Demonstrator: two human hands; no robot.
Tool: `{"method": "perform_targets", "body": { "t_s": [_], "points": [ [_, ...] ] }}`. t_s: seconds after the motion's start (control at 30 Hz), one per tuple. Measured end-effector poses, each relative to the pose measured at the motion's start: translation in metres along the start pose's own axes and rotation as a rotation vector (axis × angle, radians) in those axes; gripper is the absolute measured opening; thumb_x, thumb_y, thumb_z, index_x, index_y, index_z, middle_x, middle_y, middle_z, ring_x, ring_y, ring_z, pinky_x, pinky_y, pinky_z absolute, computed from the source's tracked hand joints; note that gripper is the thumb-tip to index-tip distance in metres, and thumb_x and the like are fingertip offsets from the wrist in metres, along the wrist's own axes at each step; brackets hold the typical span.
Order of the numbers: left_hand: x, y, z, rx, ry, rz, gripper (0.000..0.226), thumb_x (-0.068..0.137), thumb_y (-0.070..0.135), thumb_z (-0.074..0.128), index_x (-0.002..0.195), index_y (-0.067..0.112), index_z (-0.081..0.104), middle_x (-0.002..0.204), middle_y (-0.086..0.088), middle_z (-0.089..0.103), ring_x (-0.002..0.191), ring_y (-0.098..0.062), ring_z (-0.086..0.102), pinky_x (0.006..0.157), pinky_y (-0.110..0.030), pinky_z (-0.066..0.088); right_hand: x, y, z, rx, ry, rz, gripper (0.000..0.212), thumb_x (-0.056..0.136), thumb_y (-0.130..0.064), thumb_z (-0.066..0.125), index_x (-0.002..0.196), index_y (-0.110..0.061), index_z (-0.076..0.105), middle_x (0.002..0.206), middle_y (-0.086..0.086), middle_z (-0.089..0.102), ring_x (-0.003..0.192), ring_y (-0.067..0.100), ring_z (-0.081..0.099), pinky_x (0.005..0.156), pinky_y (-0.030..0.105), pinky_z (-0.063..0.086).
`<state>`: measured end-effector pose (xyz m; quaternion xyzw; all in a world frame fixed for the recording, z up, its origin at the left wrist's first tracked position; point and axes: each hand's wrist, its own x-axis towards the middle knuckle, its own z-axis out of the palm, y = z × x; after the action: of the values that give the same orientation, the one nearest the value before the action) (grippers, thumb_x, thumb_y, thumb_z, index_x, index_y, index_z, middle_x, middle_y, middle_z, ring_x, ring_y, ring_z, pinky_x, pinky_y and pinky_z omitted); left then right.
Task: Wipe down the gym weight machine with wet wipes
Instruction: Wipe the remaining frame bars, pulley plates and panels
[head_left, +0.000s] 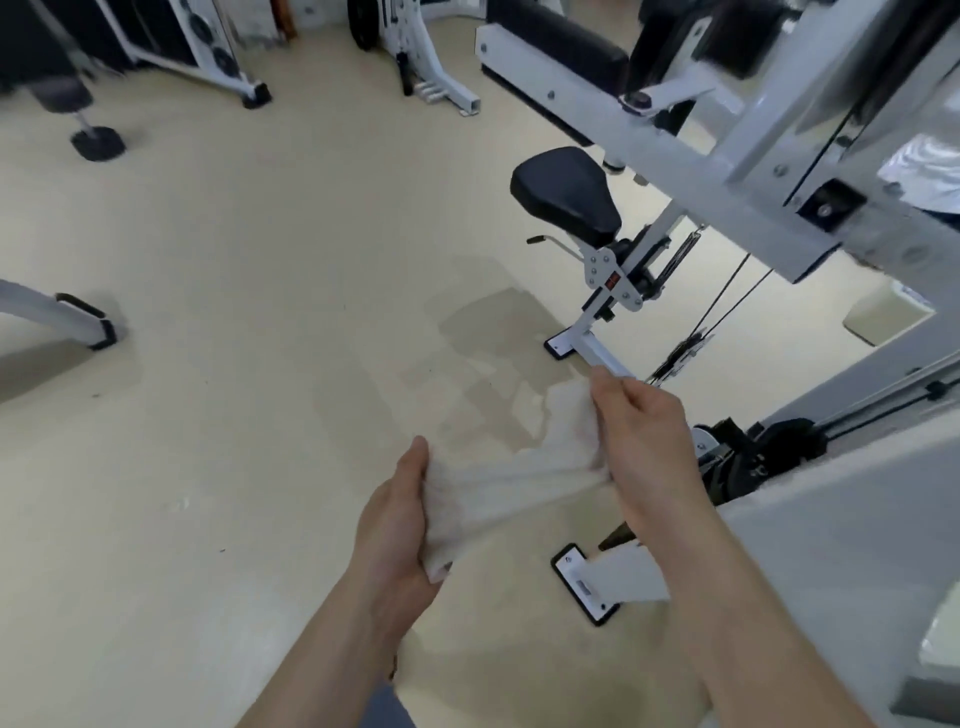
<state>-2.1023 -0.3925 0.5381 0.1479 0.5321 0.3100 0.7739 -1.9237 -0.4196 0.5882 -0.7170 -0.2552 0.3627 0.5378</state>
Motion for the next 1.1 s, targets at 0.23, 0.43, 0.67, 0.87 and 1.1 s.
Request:
{"method": "perform_targets", "body": {
  "t_s": [0.23, 0.43, 0.67, 0.87, 1.1],
  "points": [
    [0.016, 0.146, 0.014, 0.052, -0.249, 0.066, 0.042, 0.073, 0.052, 0.066, 0.082, 0.012, 0.073, 0.072, -0.005, 0.067, 0.056, -0.021, 0.062, 0.053, -0.024, 0.047, 0.060, -0.066, 0.089, -0.598, -0.163, -0.180, 0.044, 0.098, -0.043, 0.049, 0.141, -0.034, 0.044, 0.135, -0.011, 0.047, 0.129, 0.008, 0.042, 0.103, 0.025, 0.032],
    [0.046, 0.273, 0.014, 0.520, -0.347, 0.226, 0.042, 0.098, 0.044, 0.043, 0.094, 0.020, 0.077, 0.099, -0.004, 0.075, 0.090, -0.020, 0.071, 0.090, -0.038, 0.051, 0.091, -0.123, 0.184, 0.090, -0.706, 0.021, 0.056, 0.089, -0.067, 0.042, 0.128, -0.032, 0.063, 0.132, -0.008, 0.062, 0.129, 0.010, 0.052, 0.109, 0.042, 0.039],
    [0.111, 0.385, 0.033, 0.766, -0.261, 0.460, 0.058, 0.097, 0.050, 0.041, 0.056, 0.015, 0.060, 0.057, -0.002, 0.056, 0.057, -0.019, 0.050, 0.065, -0.032, 0.037, 0.165, -0.164, 0.230, -0.048, -0.701, -0.007, 0.014, 0.084, -0.013, 0.075, 0.098, -0.010, 0.075, 0.089, 0.010, 0.070, 0.087, 0.015, 0.064, 0.085, 0.023, 0.050],
    [0.215, 0.452, 0.061, 0.347, -0.440, 0.128, 0.050, 0.079, 0.062, 0.055, 0.100, 0.019, 0.067, 0.090, -0.012, 0.067, 0.062, -0.021, 0.061, 0.052, -0.025, 0.042, 0.271, -0.194, 0.258, 0.259, -0.566, -0.040, 0.025, 0.081, -0.024, 0.072, 0.090, 0.000, 0.074, 0.091, 0.013, 0.070, 0.089, 0.020, 0.063, 0.085, 0.027, 0.051],
    [0.305, 0.494, 0.098, 0.347, -0.646, 0.079, 0.091, 0.058, 0.070, 0.078, 0.138, 0.051, 0.039, 0.128, -0.021, 0.057, 0.097, -0.020, 0.049, 0.067, -0.026, 0.039, 0.421, -0.247, 0.314, 0.296, -0.409, 0.011, 0.017, 0.090, -0.018, 0.062, 0.098, -0.007, 0.072, 0.091, 0.003, 0.070, 0.082, 0.008, 0.061, 0.079, 0.024, 0.043]
  ]
}}
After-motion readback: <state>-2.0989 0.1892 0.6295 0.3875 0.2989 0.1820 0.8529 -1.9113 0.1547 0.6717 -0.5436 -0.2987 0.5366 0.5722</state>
